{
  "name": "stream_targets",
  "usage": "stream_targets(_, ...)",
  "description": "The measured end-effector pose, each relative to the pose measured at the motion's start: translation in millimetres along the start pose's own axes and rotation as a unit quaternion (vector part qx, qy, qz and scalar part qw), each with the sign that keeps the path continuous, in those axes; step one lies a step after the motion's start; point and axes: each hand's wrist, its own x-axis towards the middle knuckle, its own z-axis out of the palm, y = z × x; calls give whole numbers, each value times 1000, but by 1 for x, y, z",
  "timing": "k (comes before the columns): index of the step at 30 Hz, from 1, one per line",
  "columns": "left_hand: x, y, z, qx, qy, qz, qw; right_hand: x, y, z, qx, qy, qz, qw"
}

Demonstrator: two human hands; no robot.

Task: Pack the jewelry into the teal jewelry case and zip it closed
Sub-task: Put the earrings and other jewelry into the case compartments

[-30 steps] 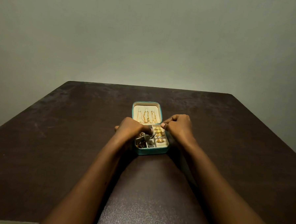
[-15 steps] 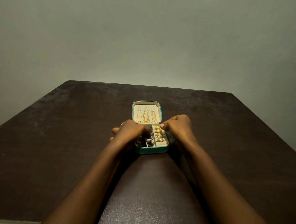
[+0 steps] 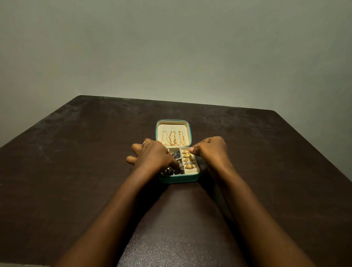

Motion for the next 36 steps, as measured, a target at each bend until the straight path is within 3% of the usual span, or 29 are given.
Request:
stream_targets(7, -6, -2, -5, 19, -26, 42, 999, -1, -1, 0, -2, -5, -2, 1000)
stream_targets(16, -3, -2, -6, -49, 0, 43, 998, 0, -1, -5, 14, 7, 5, 1000)
stream_targets(24, -6, -1, -7, 51, 15, 47, 997, -2, -2, -7, 17, 9, 5, 1000)
stream_targets(36, -5, 1, -1, 76, 20, 60, 995, 3, -2, -15, 43, 6, 2, 999)
